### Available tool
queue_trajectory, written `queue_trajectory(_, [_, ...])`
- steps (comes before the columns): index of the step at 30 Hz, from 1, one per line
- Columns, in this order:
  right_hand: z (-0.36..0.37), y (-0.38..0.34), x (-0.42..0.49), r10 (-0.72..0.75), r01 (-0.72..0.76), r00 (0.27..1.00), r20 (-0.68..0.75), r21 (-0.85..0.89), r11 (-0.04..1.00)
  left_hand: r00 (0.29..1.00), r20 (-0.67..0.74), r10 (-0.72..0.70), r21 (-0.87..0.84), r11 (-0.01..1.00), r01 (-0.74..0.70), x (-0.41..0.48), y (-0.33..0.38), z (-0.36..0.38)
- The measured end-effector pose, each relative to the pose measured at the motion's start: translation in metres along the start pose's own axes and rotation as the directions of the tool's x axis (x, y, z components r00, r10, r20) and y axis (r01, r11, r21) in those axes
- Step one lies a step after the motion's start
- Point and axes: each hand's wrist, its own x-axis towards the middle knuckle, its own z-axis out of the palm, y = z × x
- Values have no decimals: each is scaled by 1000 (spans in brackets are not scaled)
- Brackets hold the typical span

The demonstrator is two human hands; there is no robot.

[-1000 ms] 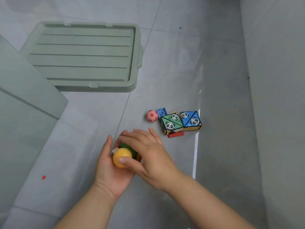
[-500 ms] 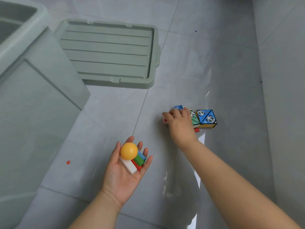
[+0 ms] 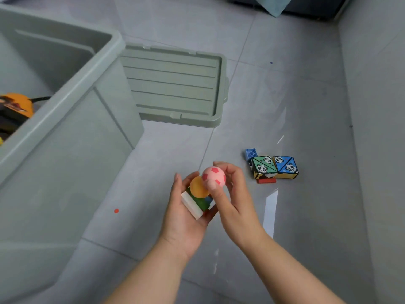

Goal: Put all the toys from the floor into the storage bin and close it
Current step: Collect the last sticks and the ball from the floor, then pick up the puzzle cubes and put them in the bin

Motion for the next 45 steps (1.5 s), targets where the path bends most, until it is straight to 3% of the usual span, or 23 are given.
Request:
queue_trajectory(2, [17, -26, -7, -18, 12, 998, 52, 119, 993, 999, 21, 31, 10, 999, -32, -11, 13, 23])
queue_trajectory(5, [43, -77, 3, -106, 82, 990, 90, 233, 969, 983, 5, 185, 189, 965, -183, -36, 64, 53])
queue_trajectory(9, [108, -155, 10, -334, 237, 912, 237, 359, 902, 862, 18, 507, 382, 793, -475, -101, 171, 52])
queue_trajectory(13, [193, -190, 10, -393, 380, 777, 493, 131, 916, 799, -36, 600, 365, 752, -548, -174, 248, -22])
queue_trajectory(16, [241, -191, 9, -284, 509, 708, 647, -189, 840, 852, -154, 501, 338, 837, -431, -197, 282, -78])
queue_trajectory(19, [273, -185, 14, -176, 618, 730, 660, -528, 582, 883, -199, 425, 276, 889, -366, -190, 306, -101])
queue_trajectory(21, [286, -182, 24, -160, 578, 792, 589, -639, 508, 862, -203, 465, 260, 874, -410, -182, 318, -103])
queue_trajectory(25, [293, -180, 40, -103, 432, 874, 476, -659, 616, 831, -191, 522, 289, 839, -460, -173, 322, -103])
queue_trajectory(28, [274, -180, 36, -210, 449, 872, 443, -550, 704, 796, -129, 591, 387, 769, -509, -174, 315, -103])
queue_trajectory(30, [247, -177, 27, -268, 460, 856, 442, -417, 784, 794, -24, 607, 365, 745, -558, -177, 307, -95])
queue_trajectory(33, [197, -164, 12, -369, 542, 802, 471, -311, 781, 829, 159, 536, 166, 813, -558, -184, 287, -75])
queue_trajectory(36, [142, -142, 0, -367, 542, 812, 453, -355, 762, 890, 257, 378, 170, 888, -426, -174, 252, -41])
queue_trajectory(40, [73, -89, -16, -209, 371, 904, 373, -444, 815, 955, 252, 158, 364, 899, -244, -141, 184, -5])
queue_trajectory(43, [18, -32, -22, -40, 190, 962, 270, -556, 809, 986, 164, -17, 549, 832, -77, -105, 125, 8])
queue_trajectory(45, [-18, 5, -23, 92, 6, 988, 128, -616, 788, 991, 84, -100, 624, 781, 26, -81, 88, 15])
